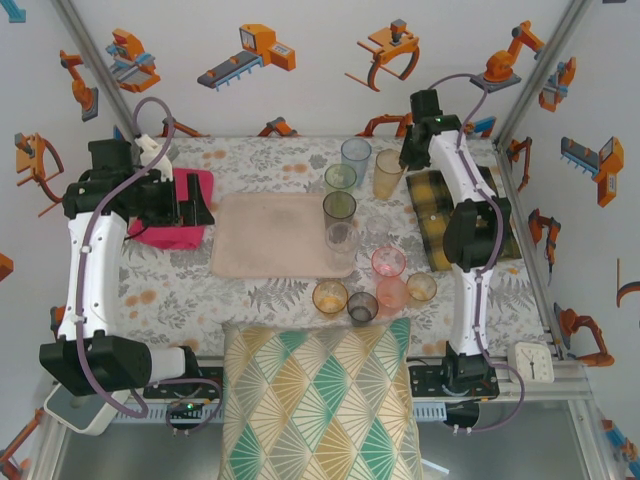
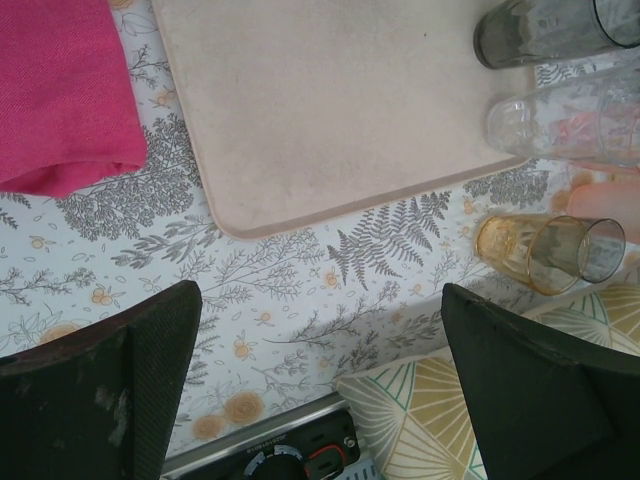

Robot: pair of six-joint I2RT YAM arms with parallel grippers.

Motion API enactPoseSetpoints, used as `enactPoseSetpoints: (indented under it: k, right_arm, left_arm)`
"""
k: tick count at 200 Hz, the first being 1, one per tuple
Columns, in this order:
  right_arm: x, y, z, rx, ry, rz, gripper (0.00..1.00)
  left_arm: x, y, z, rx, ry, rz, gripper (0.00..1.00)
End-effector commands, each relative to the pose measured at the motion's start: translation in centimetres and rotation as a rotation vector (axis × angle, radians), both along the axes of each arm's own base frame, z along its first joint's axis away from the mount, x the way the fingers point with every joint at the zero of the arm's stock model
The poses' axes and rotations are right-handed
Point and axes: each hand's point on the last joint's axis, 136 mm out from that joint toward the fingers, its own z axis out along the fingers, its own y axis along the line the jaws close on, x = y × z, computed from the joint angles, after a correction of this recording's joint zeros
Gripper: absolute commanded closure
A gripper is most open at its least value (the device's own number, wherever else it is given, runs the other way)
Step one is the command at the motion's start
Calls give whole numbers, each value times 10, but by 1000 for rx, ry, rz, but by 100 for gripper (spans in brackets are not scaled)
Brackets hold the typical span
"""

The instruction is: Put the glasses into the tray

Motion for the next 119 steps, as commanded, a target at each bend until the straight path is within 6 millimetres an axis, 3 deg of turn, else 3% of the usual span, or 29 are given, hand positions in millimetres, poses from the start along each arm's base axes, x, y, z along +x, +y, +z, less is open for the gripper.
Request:
enactPoseSetpoints:
  k: [1, 64, 119]
  right_arm:
    - [-4, -8, -11, -33, 38, 1, 79]
    - [-7, -7, -16, -36, 63, 11, 85]
    - [-7, -8, -6, -46, 44, 16, 99]
  left_arm:
    - [-5, -2, 4, 1, -23, -12, 3]
    - [-6, -2, 4, -2, -27, -12, 3]
    - [-8, -2, 6, -4, -32, -10, 3]
